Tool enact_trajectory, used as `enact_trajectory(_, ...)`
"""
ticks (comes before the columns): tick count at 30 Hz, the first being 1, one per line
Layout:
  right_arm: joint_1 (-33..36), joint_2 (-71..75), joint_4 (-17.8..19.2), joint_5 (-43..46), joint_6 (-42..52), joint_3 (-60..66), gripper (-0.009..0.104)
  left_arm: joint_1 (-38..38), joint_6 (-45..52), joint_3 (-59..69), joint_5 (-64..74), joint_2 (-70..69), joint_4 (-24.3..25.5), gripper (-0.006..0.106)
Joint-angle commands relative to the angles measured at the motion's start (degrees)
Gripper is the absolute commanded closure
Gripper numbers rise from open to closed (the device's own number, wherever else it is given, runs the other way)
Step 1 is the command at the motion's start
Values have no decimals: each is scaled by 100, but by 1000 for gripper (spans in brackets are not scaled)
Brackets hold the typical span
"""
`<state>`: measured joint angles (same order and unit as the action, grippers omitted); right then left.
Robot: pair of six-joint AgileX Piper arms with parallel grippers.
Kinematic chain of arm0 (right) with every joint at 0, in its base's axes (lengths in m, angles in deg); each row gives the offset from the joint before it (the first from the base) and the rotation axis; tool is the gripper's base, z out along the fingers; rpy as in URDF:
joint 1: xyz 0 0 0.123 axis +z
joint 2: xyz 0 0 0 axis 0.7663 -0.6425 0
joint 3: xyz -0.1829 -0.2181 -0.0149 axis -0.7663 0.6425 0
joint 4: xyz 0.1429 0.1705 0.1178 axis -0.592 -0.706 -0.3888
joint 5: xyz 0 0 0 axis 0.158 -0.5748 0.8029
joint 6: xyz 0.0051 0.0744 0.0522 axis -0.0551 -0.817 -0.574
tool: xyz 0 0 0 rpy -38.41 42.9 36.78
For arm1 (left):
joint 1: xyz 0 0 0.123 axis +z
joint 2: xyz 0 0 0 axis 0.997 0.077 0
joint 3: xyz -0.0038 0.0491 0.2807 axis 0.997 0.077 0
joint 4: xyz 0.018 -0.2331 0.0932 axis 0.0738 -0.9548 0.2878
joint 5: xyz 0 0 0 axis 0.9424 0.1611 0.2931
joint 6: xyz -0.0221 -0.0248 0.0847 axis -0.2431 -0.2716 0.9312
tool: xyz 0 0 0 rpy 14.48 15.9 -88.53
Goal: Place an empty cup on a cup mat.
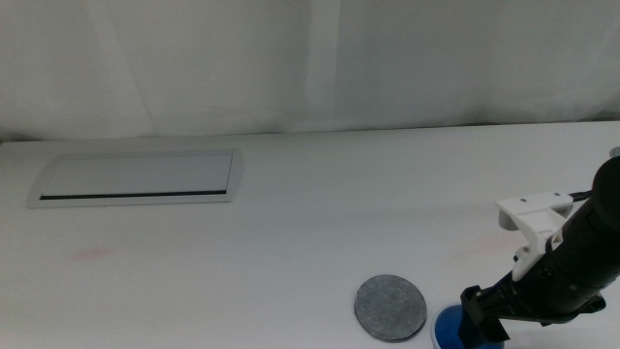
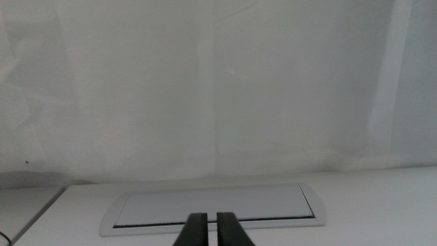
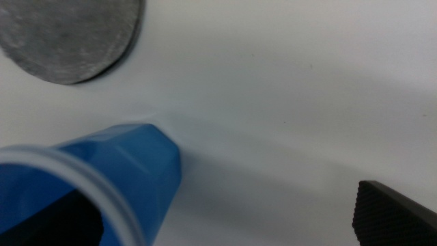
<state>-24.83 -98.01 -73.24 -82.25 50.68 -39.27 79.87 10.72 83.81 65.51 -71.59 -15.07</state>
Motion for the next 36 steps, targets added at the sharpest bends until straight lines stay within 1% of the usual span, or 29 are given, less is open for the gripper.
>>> enact_trajectory(1,0,-183,9,98,63,24,-8,21,-25,227,-54,-35,-12,103)
enact_trajectory(4,11,-251,-3,135,63,24,-8,21,-25,227,-54,-35,-12,103)
enact_trajectory(6,50,-251,-3,171,63,24,-5,21,-25,227,-54,-35,-12,103)
enact_trajectory(8,114,-261,-3,205,63,24,-1,21,-25,227,-54,-35,-12,103)
enact_trajectory(9,156,-261,-3,239,63,24,3,21,-25,227,-54,-35,-12,103)
enact_trajectory(11,264,-278,-3,259,52,24,17,21,-25,227,-54,-35,-12,103)
enact_trajectory(16,556,-559,-41,247,26,24,65,21,-25,227,-54,-35,-12,103)
enact_trajectory(19,578,-671,-82,278,18,24,90,21,-25,227,-54,-35,-12,103)
enact_trajectory(20,578,-671,-82,283,2,24,97,21,-25,227,-54,-35,-12,103)
enact_trajectory(26,578,-657,-65,350,2,-7,98,21,-25,227,-54,-35,-12,103)
enact_trajectory(32,578,-277,492,-396,-409,-979,98,21,-25,227,-54,-35,-12,103)
enact_trajectory(36,568,-350,606,-1082,-420,-1941,98,21,-25,227,-54,-35,-12,103)
